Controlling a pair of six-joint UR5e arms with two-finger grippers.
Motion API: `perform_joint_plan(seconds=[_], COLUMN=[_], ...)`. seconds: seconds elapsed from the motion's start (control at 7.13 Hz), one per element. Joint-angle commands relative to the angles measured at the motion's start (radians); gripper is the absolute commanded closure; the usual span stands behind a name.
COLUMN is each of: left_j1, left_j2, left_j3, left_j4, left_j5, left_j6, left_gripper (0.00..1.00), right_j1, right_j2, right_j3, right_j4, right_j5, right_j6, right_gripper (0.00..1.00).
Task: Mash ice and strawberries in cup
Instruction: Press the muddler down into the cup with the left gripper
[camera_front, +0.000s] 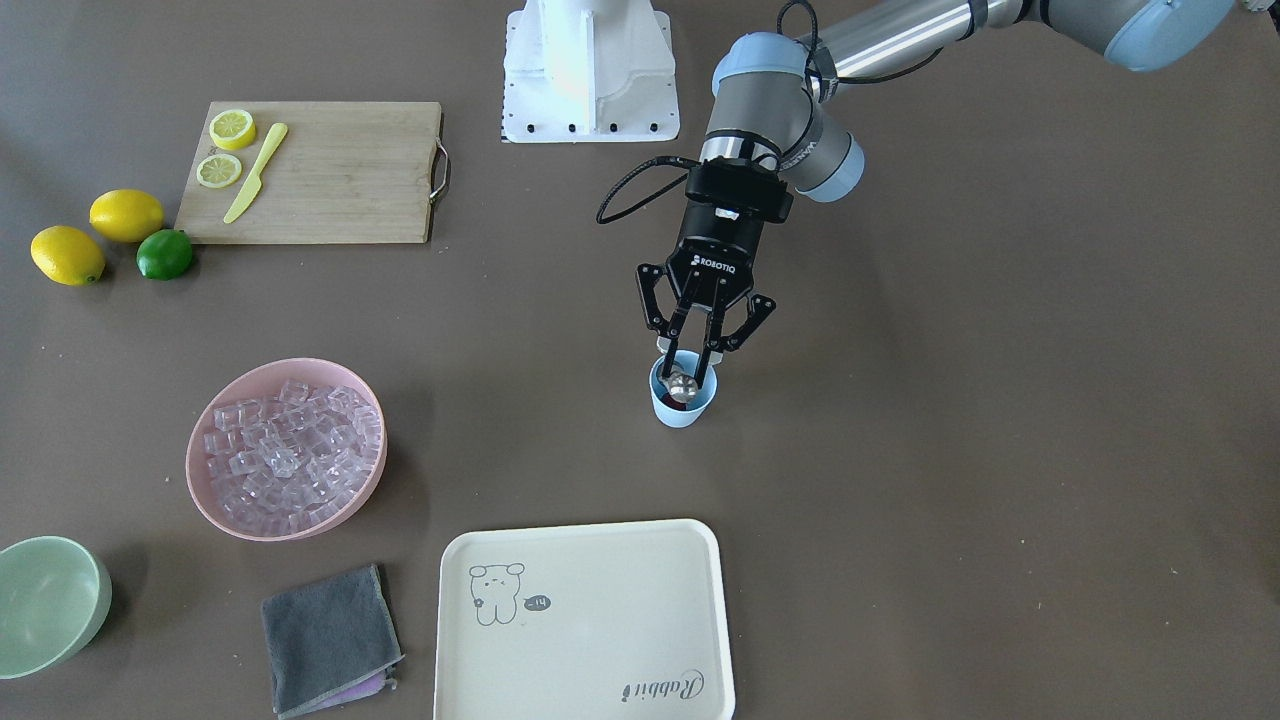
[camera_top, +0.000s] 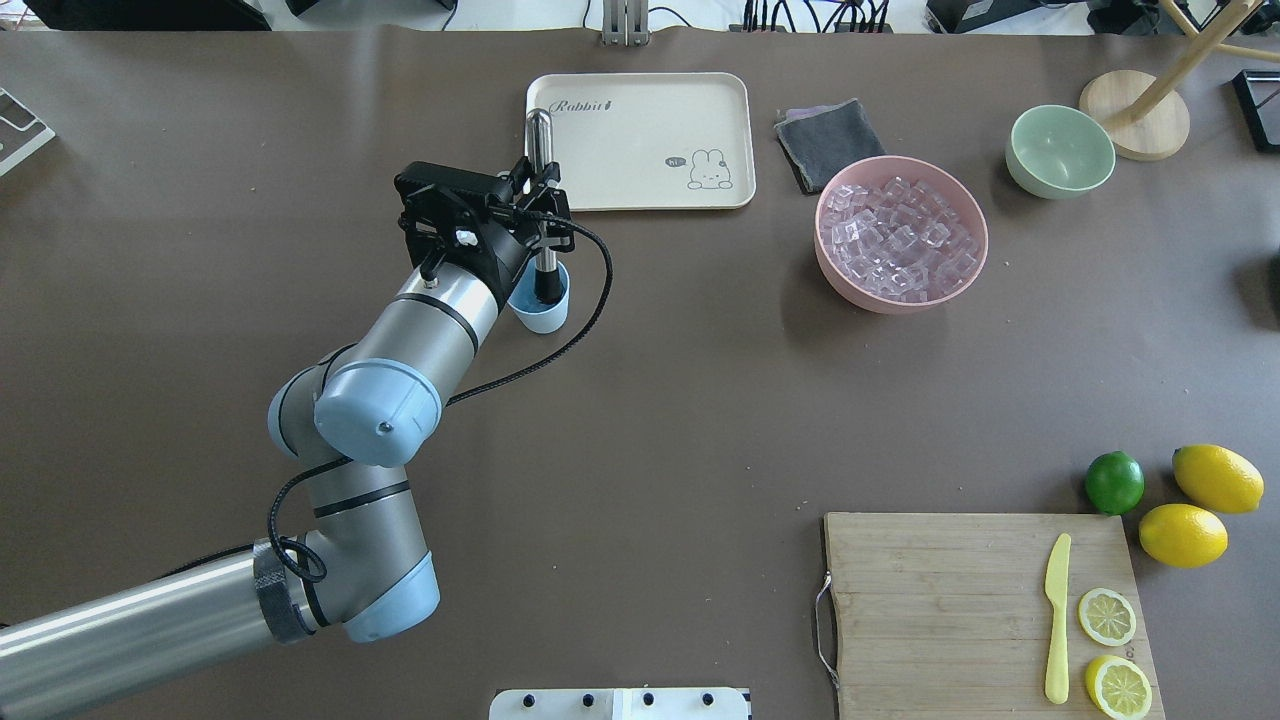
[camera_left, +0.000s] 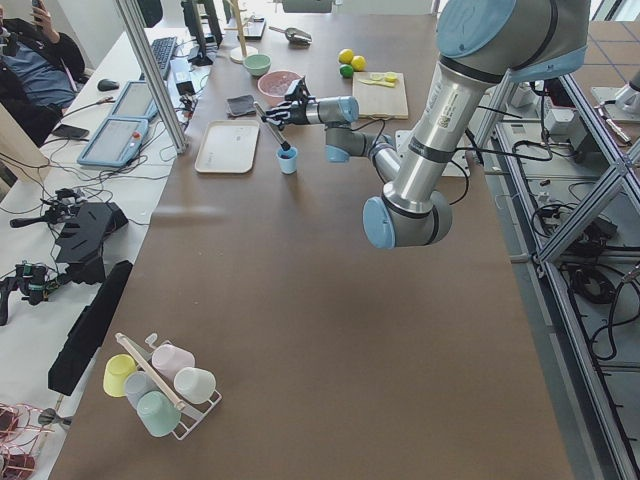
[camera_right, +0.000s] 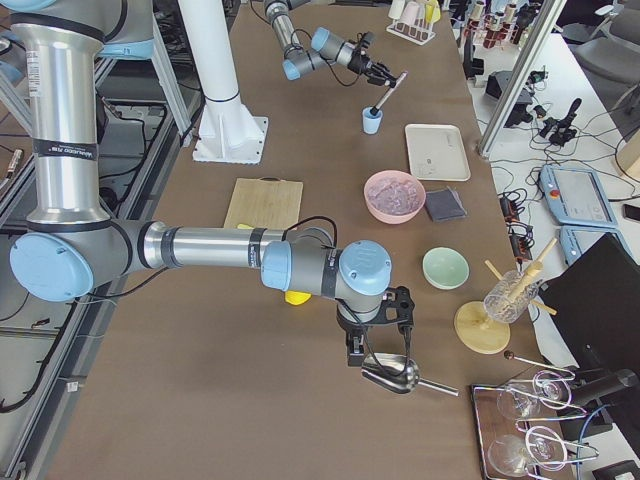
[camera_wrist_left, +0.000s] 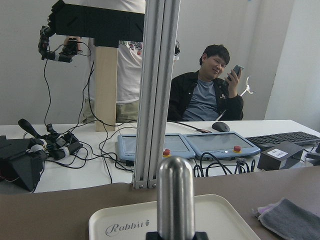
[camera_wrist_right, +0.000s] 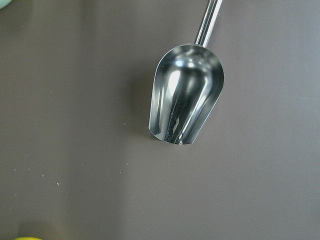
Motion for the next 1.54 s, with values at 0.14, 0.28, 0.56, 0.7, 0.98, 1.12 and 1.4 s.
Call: perform_joint_plan(seconds=[0.14,0.28,0.56,0.7,0.98,1.12,1.4], left_j1=[0.012,0.013,0.004,-0.02,-0.036,-0.031,-0.019], left_j2=[0.021,0.021,0.012,0.01,0.009,0.015,0.013], left_j3=[0.012,0.024,0.02,-0.017,-0.06,-0.049,0.0], left_j4=[-0.012,-0.01,-0.012,-0.004,0.005,0.004,-0.007], left_j5=[0.023,0.026,0.018,0.014,0.015,0.017,0.018], left_j6=[0.007,0.007,0.009,0.031,0.09,0.085,0.072], left_gripper=[0.77,0.77,0.77,0.77,0.78,0.78,0.78], right_j1=[0.009,0.012,0.012,0.012,0.012,0.012,0.012], right_j2=[-0.014,-0.019,-0.022,-0.019,-0.02,-0.019,-0.022], right_j3=[0.0,0.001,0.003,0.001,0.0,0.001,0.0], right_j4=[0.004,0.006,0.006,0.006,0.006,0.006,0.006], right_j5=[-0.009,-0.009,-0.009,-0.013,-0.013,-0.013,-0.011], right_j6=[-0.001,-0.001,-0.001,-0.001,-0.001,0.001,-0.001], right_gripper=[0.01,0.01,0.01,0.01,0.01,0.01,0.01])
